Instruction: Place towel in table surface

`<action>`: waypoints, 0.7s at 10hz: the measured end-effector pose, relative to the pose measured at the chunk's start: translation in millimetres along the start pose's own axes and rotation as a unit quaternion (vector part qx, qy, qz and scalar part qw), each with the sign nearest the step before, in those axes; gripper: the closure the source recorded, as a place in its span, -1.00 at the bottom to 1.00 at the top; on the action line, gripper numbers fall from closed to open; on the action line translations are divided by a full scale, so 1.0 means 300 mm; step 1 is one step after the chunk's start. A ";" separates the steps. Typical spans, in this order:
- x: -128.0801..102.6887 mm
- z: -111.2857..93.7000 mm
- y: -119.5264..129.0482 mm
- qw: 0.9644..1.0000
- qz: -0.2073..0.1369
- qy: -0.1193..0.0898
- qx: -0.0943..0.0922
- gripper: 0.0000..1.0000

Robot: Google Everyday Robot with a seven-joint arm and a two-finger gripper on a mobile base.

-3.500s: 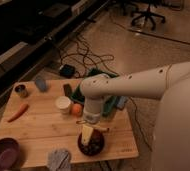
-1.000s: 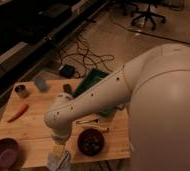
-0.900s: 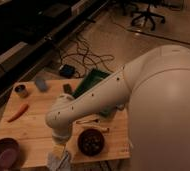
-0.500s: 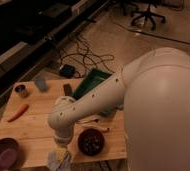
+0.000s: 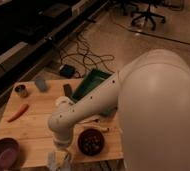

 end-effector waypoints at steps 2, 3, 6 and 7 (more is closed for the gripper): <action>-0.012 0.050 -0.011 1.000 -0.003 -0.003 -0.015 -0.60; -0.019 0.078 -0.019 1.000 -0.001 -0.005 -0.025 -0.60; -0.046 0.162 -0.032 0.999 -0.002 0.006 -0.049 -0.60; -0.052 0.189 -0.033 0.998 0.000 0.011 -0.059 -0.59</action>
